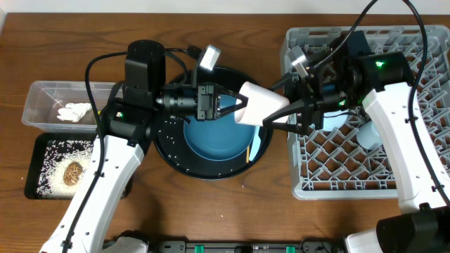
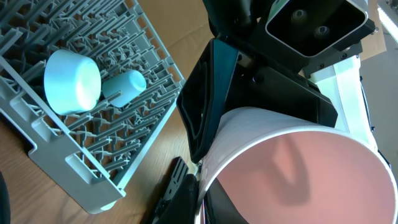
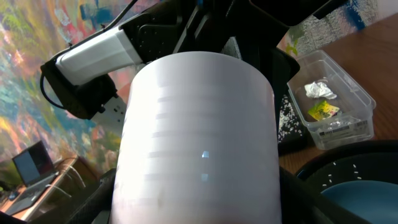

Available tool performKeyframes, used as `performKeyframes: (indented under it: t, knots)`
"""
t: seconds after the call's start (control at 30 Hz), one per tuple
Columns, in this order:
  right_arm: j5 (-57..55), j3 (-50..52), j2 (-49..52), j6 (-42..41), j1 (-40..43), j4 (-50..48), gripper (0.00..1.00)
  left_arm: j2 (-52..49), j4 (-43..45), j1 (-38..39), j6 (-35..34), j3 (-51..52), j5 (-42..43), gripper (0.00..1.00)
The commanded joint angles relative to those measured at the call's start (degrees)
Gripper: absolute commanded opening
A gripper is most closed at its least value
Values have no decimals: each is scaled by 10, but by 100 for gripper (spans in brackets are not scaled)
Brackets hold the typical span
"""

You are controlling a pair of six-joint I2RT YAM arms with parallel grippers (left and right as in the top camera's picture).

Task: Sort waste into correct bins and load items into the dishwasher rack
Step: 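Grasp the pink cup with the right gripper and take it from left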

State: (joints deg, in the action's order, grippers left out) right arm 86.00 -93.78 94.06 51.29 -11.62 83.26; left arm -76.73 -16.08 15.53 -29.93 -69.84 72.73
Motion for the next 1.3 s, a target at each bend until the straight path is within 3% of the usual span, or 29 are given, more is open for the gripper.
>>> performKeyframes:
  t: [0.0,0.33,0.77,1.27]
  knots:
    - [21,-10,-11,11,-10,2,70,-4,4,-1,8,-5,-11,6]
    - [14,-9,-11,11,6,14,81,-4,19,-4,7,-5,-11,6]
    - [0,2,-11,11,15,14,79,-4,66,-7,-23,-5,9,6]
    - [33,2,-11,12,34,12,78,-3,61,-7,-23,-5,14,6]
